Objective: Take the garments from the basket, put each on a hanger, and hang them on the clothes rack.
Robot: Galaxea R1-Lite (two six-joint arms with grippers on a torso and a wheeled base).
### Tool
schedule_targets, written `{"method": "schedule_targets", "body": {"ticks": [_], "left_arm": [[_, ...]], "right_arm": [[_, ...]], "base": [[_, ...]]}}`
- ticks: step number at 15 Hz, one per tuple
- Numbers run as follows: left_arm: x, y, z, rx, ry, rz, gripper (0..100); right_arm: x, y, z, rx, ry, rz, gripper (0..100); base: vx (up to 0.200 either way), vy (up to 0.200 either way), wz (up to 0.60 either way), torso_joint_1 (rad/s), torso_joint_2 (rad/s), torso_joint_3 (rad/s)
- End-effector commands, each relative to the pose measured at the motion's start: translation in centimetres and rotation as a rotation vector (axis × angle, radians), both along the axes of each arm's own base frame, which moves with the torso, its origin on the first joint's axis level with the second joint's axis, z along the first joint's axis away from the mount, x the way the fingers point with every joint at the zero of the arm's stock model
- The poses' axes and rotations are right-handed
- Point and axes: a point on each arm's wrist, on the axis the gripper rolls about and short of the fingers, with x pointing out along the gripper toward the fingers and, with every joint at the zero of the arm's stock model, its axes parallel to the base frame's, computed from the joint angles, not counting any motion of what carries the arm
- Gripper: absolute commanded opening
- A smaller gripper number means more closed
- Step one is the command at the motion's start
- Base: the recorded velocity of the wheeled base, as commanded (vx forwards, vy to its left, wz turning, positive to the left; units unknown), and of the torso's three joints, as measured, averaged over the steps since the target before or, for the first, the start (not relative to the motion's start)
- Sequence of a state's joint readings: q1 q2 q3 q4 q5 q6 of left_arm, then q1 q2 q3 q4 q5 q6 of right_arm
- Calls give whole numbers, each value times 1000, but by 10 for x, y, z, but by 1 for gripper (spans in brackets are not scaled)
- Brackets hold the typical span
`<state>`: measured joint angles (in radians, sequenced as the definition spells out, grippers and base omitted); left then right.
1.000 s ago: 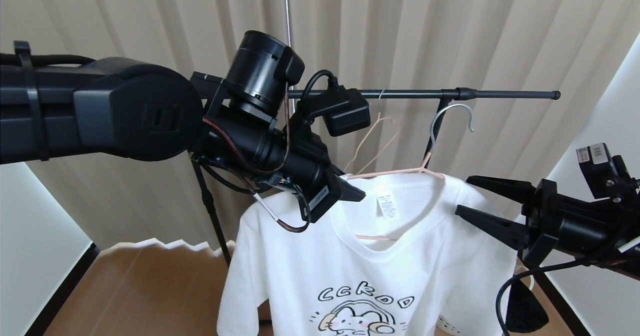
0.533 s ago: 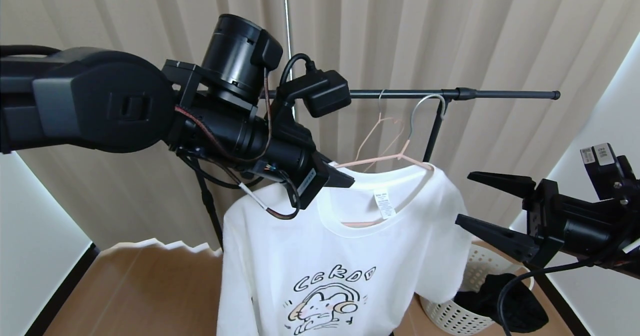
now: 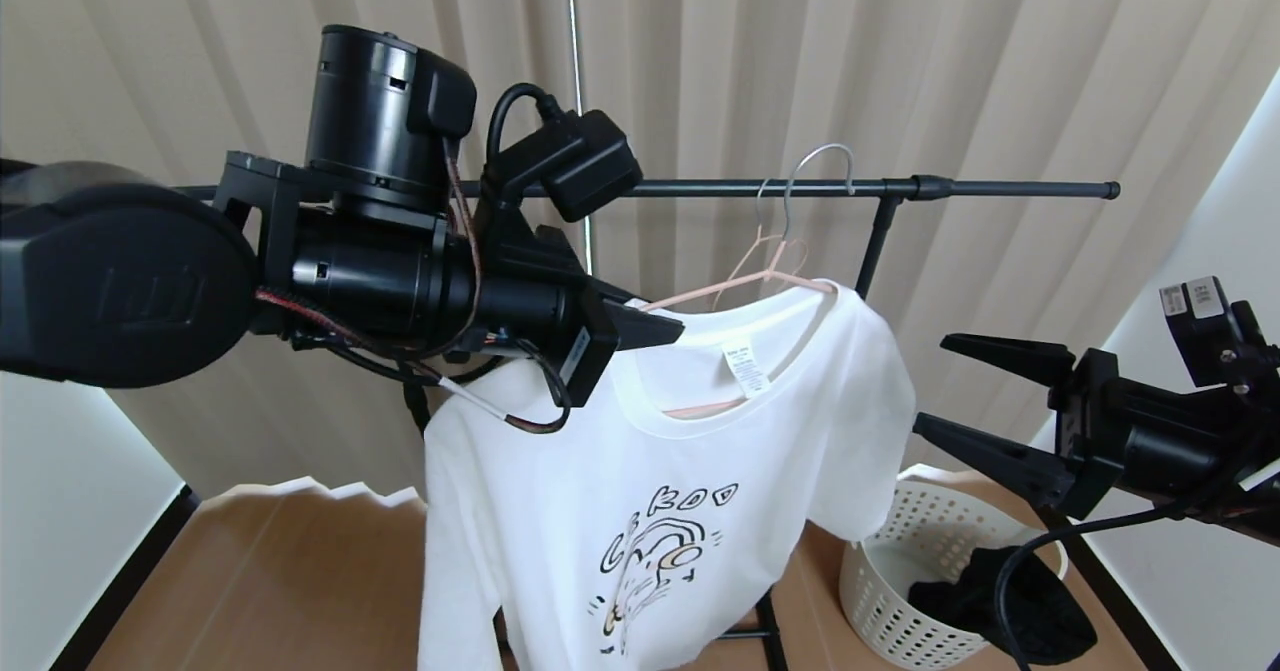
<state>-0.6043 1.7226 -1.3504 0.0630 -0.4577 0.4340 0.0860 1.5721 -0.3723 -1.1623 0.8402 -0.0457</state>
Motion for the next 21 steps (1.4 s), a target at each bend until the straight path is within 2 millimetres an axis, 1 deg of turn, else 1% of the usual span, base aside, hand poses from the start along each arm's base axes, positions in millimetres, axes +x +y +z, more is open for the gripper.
{"method": "schedule_targets", "body": {"ticks": [1, 6, 9, 15, 19, 21], "left_arm": [[-13, 10, -1, -22, -35, 4, 0], [-26, 25, -23, -99, -181, 45, 0], [-29, 28, -34, -123, -227, 80, 0], [-37, 33, -34, -127, -228, 81, 0], [-39, 41, -33, -128, -230, 95, 0], [-40, 46, -34, -127, -230, 101, 0]], "right_arm": [[3, -1, -3, -2, 10, -4, 100], [11, -3, -11, -39, 1, -51, 100], [17, -3, -16, -63, 0, -92, 100], [20, -3, -21, -67, 16, -93, 100], [30, -2, -36, -83, 65, -93, 100], [37, -2, -42, -89, 84, -123, 100]], "base": [[0, 0, 0, 0, 0, 0], [0, 0, 0, 0, 0, 0], [0, 0, 0, 0, 0, 0], [0, 0, 0, 0, 0, 0], [0, 0, 0, 0, 0, 0], [0, 0, 0, 0, 0, 0]]}}
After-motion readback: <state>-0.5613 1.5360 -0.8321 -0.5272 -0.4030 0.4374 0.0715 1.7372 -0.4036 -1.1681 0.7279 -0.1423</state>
